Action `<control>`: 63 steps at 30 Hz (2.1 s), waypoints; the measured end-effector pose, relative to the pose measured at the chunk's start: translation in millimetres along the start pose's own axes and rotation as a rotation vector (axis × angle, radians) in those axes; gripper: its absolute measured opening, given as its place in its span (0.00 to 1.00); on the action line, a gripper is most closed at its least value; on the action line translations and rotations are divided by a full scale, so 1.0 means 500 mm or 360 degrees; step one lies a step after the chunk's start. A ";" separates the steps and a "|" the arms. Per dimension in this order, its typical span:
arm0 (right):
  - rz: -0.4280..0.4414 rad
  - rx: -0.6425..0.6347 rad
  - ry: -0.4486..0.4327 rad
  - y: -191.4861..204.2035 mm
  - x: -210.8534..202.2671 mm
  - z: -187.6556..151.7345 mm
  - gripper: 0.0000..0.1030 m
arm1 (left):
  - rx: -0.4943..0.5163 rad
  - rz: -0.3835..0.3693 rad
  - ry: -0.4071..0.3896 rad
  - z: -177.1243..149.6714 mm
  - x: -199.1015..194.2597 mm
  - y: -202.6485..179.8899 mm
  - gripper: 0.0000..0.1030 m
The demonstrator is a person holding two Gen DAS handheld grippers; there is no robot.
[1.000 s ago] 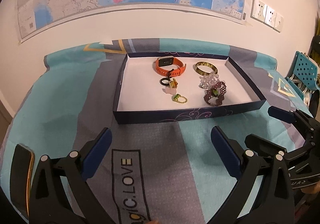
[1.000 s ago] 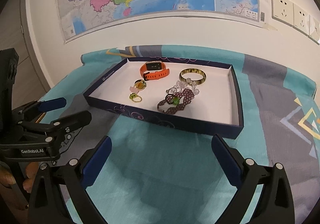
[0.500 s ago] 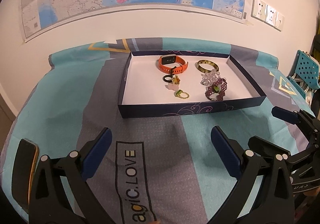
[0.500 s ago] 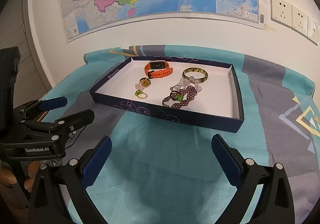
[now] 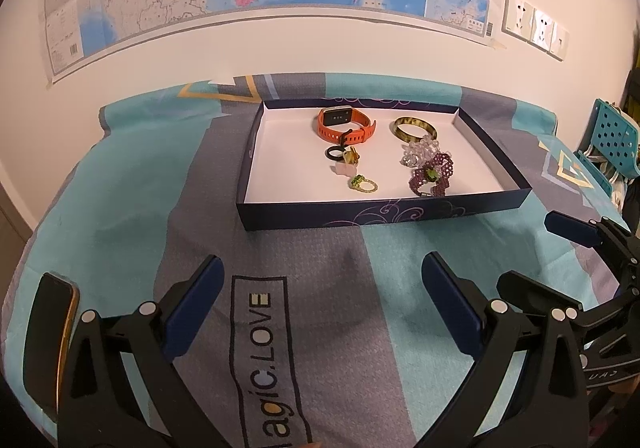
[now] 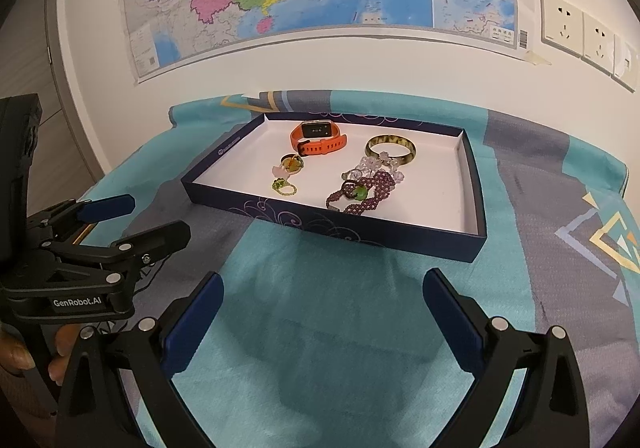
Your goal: Organize jewelry
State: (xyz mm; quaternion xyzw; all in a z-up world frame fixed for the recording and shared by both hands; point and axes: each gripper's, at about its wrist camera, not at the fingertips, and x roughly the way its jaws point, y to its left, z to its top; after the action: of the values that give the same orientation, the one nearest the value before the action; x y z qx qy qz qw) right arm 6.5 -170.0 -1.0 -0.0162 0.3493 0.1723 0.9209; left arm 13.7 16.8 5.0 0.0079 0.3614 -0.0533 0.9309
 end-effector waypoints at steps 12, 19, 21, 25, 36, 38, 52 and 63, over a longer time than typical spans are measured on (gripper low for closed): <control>0.0006 -0.0002 0.0018 0.003 0.001 0.000 0.94 | -0.0010 -0.0013 0.0030 -0.004 0.008 -0.003 0.95; 0.0005 0.0000 0.0019 0.002 0.002 0.001 0.94 | -0.0013 -0.0011 0.0033 -0.004 0.010 -0.002 0.95; 0.0005 0.0001 0.0020 0.002 0.002 0.000 0.94 | -0.0015 -0.0012 0.0034 -0.005 0.010 -0.001 0.95; 0.0006 0.0002 0.0028 0.002 0.004 0.000 0.94 | -0.0015 -0.0010 0.0035 -0.006 0.011 -0.001 0.95; 0.0002 0.0017 0.0023 -0.003 0.005 -0.003 0.94 | -0.0013 -0.0012 0.0040 -0.009 0.013 -0.002 0.95; 0.0005 0.0019 0.0024 -0.003 0.005 -0.005 0.94 | -0.0014 -0.0013 0.0040 -0.010 0.013 -0.001 0.95; 0.0001 0.0027 0.0031 -0.005 0.005 -0.006 0.94 | -0.0017 -0.0011 0.0051 -0.014 0.018 -0.005 0.95; 0.0004 0.0033 0.0034 -0.005 0.007 -0.007 0.94 | -0.0019 -0.0010 0.0063 -0.016 0.020 -0.004 0.95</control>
State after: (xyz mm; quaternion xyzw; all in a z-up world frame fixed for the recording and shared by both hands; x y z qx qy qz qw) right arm 7.6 -171.8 -6.3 -0.0079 0.3610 0.1696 0.9170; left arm 15.3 14.3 -7.6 0.0022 0.3801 -0.0538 0.9234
